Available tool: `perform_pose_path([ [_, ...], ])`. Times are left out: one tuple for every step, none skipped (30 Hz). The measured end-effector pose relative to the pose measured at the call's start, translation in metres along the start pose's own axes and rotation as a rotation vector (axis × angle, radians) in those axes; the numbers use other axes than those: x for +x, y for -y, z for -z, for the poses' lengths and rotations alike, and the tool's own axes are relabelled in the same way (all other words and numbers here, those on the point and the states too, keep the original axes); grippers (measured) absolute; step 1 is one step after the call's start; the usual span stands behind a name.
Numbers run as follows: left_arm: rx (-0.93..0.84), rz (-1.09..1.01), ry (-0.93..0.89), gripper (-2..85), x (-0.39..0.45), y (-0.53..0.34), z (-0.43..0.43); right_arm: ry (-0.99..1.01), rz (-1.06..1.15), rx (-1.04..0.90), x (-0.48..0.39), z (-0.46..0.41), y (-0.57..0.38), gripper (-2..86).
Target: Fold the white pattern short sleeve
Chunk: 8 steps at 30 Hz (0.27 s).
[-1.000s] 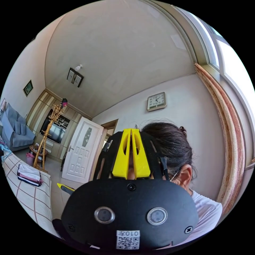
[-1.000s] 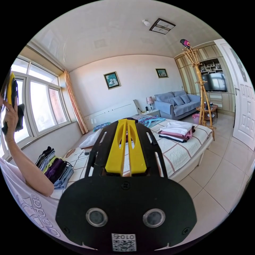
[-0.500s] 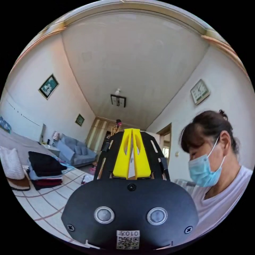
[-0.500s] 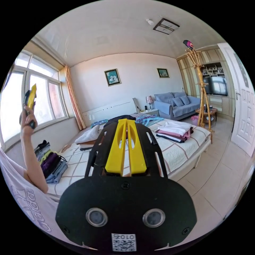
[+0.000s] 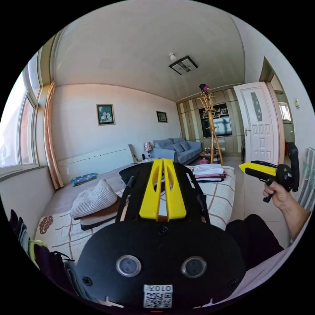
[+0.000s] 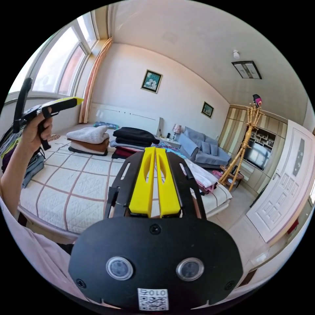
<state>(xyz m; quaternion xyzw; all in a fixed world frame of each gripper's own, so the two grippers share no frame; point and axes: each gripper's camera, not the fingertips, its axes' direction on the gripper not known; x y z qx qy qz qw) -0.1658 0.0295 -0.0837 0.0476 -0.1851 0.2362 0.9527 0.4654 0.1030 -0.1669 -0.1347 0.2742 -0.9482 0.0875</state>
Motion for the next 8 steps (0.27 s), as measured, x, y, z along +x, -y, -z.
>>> perform_pose_path([
  [0.002, 0.005, 0.023, -0.2, -0.006, -0.008, -0.012, 0.015, 0.005, -0.008, -0.001, -0.003, 0.001, 1.1],
  [-0.007, 0.009, 0.056, -0.1, -0.012, -0.017, -0.025, 0.04, 0.006, -0.013, -0.002, -0.008, 0.004, 1.1],
  [-0.021, 0.005, 0.06, -0.1, -0.015, -0.02, -0.032, 0.06, 0.008, -0.009, -0.002, -0.011, 0.005, 1.2],
  [-0.05, 0.012, 0.058, -0.1, -0.021, -0.027, -0.046, 0.069, 0.006, -0.009, -0.001, -0.013, 0.006, 1.3],
  [-0.058, 0.037, 0.05, 0.1, -0.029, -0.034, -0.059, 0.085, 0.005, -0.017, 0.0, -0.018, 0.008, 1.4],
  [-0.064, 0.045, 0.049, 0.2, -0.033, -0.038, -0.066, 0.096, 0.004, -0.033, 0.003, -0.025, 0.008, 1.6],
  [-0.092, 0.043, 0.056, 0.5, -0.038, -0.043, -0.081, 0.102, 0.0, -0.043, 0.005, -0.028, 0.008, 1.8],
  [-0.113, 0.039, 0.069, 1.0, -0.044, -0.049, -0.097, 0.117, -0.013, -0.063, 0.011, -0.036, 0.008, 2.2],
])
